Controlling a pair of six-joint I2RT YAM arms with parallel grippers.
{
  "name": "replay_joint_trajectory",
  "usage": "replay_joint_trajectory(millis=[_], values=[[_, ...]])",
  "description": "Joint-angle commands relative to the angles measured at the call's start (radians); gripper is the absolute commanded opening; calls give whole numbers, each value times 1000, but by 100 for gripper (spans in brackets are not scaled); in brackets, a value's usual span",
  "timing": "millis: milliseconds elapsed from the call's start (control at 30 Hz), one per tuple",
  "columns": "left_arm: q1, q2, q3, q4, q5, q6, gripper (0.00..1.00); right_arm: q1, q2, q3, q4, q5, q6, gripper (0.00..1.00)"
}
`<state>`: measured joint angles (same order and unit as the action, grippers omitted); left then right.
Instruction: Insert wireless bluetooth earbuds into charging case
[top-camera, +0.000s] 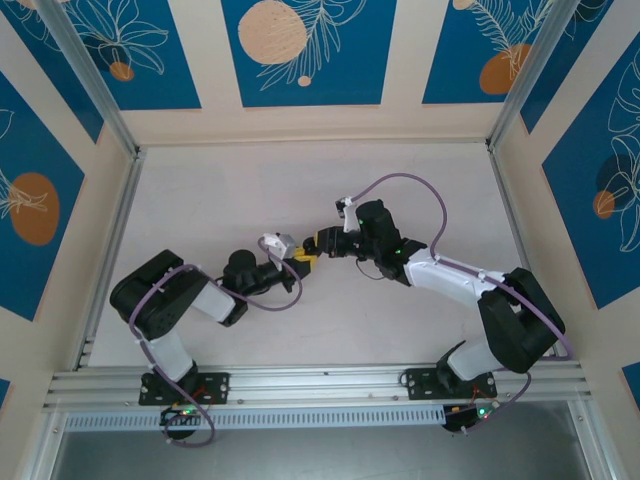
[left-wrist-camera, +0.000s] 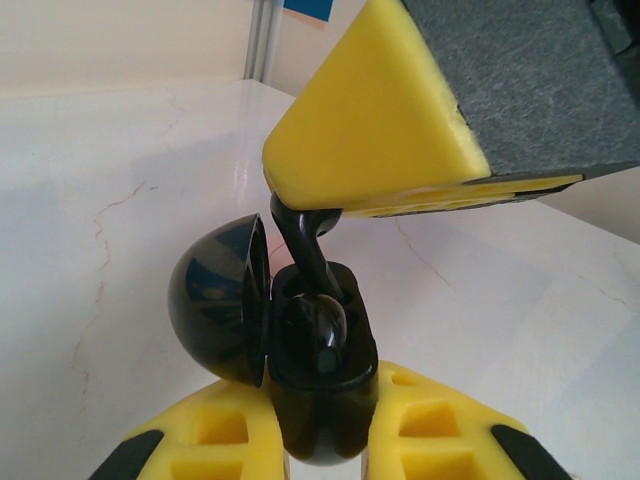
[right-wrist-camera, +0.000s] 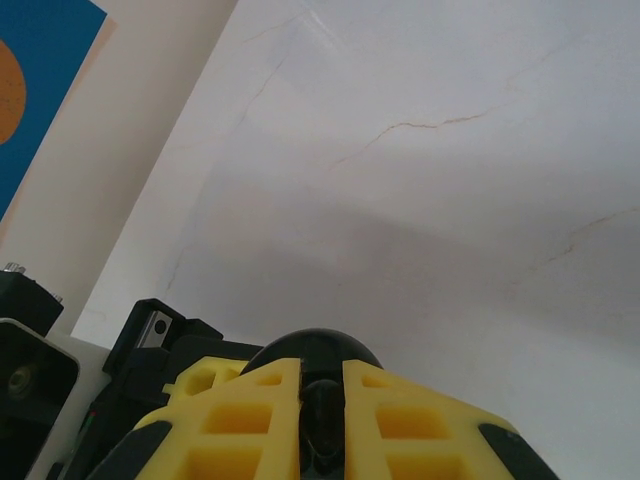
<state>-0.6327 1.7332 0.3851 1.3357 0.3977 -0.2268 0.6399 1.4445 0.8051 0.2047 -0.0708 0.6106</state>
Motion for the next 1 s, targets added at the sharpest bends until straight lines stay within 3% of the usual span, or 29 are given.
replay_joint_trajectory(millis=[0, 967], values=[[-7, -46, 17, 71, 2, 1, 13, 14, -21, -32, -39, -89, -23, 15], [-6, -111, 19, 71, 83, 18, 13, -72, -105, -182, 210, -396, -45, 15]])
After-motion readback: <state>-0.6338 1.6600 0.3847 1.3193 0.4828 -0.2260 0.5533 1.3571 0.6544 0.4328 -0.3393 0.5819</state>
